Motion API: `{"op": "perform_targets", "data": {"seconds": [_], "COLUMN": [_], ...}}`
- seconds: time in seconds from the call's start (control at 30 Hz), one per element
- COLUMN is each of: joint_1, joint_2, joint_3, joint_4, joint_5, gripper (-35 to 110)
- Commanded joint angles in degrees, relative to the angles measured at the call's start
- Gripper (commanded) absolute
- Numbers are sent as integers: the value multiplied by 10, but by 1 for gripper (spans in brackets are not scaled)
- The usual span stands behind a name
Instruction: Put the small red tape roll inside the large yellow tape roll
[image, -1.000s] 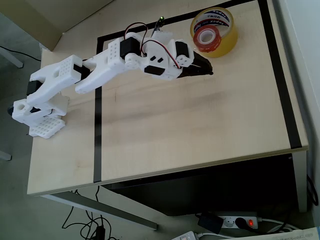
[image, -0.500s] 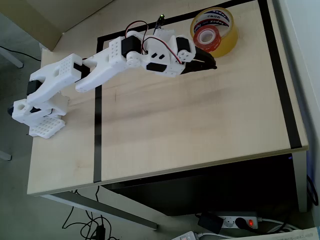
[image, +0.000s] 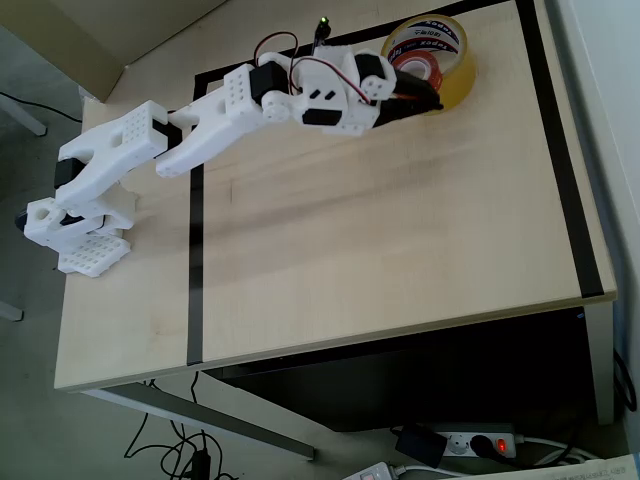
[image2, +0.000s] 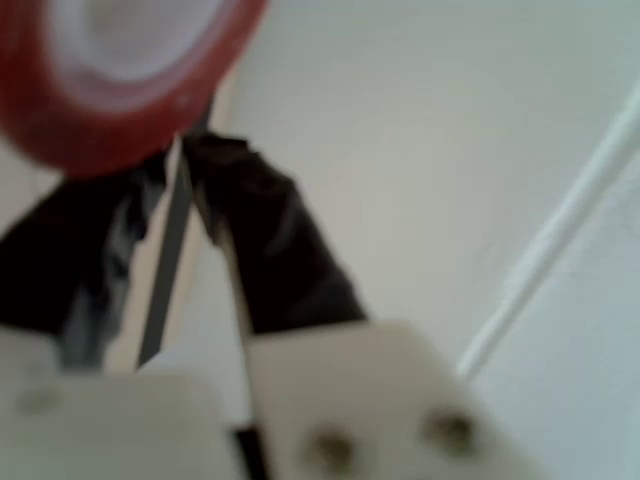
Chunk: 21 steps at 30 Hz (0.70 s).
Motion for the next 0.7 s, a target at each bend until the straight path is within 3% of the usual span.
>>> {"op": "perform_targets", "data": {"seconds": [0.0,0.67], "joint_1": [-6,-68], "joint_2": [36,32], "joint_3": [-20,-47], "joint_4": [-41,-87], "joint_5": [-6,-25], "gripper": [0,1]}}
